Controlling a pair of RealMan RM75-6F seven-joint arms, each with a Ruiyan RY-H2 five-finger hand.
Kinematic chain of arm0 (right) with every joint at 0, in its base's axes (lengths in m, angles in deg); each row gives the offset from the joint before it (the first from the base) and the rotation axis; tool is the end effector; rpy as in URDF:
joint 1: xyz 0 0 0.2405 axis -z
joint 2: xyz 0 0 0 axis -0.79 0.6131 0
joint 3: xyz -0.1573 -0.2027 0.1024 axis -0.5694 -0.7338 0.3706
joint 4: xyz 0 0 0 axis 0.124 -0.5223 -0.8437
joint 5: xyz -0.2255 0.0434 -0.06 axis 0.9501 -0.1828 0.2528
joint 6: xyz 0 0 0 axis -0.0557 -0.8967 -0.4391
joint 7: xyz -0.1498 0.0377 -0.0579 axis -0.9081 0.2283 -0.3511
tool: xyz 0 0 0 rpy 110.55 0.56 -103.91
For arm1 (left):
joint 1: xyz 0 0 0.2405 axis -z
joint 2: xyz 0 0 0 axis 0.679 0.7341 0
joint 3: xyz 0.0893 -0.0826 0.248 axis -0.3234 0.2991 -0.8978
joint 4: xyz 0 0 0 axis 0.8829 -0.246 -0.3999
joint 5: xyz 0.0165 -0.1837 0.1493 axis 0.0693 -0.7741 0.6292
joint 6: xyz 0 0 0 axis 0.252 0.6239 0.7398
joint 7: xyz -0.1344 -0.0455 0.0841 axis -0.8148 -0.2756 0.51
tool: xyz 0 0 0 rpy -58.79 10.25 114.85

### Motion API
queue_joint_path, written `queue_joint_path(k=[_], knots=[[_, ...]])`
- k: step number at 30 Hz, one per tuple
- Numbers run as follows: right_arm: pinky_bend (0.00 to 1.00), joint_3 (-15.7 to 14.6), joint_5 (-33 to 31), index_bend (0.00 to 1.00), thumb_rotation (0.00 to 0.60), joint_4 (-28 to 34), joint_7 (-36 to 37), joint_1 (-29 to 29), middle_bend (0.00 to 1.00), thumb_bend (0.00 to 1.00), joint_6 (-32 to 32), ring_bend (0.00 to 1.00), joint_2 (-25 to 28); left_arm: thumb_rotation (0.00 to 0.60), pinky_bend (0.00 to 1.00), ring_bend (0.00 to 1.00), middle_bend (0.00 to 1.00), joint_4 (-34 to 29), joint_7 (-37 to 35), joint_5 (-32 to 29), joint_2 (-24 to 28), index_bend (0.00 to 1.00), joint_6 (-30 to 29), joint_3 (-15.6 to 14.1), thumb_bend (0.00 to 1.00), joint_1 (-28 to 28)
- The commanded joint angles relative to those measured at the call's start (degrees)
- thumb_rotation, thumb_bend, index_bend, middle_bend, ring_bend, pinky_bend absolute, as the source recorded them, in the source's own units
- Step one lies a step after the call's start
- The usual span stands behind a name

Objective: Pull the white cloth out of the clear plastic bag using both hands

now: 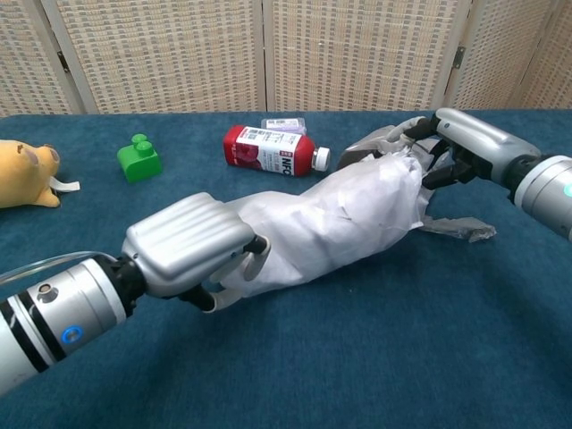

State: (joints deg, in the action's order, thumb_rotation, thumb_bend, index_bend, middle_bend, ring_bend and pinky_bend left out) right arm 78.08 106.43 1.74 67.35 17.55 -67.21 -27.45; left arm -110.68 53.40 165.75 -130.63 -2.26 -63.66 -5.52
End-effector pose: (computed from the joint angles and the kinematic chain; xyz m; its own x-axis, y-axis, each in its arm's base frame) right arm -0.1999 -0.3796 -0.0542 0.0797 -0.2295 0.9700 -0.9744 -0.2232 0.0272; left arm -0.1209 0.2880 -0.1350 0.6611 -0.0508 0.7486 0.5300 -0.6746 -0.5138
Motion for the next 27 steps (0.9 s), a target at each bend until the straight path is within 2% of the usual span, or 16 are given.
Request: queue_joint_path(k=[1,8,21,27], knots=[[0.36,0.0,0.03,0.7,0.6,-0.04,0.01,-0.02,0.2,0.68,0.04,0.14,-0.01,0.6,0.64,0.6,0.7,-0.11,-0.09,-0.06,0.14,0.53,0.07,-0.07,0.34,-0.07],[0.36,0.02,0.17,0.7,0.6,0.07,0.02,-0.03,0.2,0.68,-0.03,0.14,-0.03,0.6,0.64,0.6,0.72,0.11,-0.59,0.52,0.34,0.54,-0.06,-0.36,0.35,-0.07],[0.36,0.13,0.22,0.7,0.6,0.06,0.08,-0.06,0.2,0.68,-0.06,0.14,-0.06,0.6,0.67,0.65,0.77,1.47,-3.27,2.79,0.16,0.6,-1.41,-0.86,0.46,0.02],[0.36,0.4,-0.01,0.7,0.6,0.15,-0.09,-0.01,0.2,0.68,-0.14,0.14,0.33,0.6,0.69,0.67,0.8,1.42,-4.07,3.4,0.63,0.62,-2.11,-0.9,0.47,-0.16]])
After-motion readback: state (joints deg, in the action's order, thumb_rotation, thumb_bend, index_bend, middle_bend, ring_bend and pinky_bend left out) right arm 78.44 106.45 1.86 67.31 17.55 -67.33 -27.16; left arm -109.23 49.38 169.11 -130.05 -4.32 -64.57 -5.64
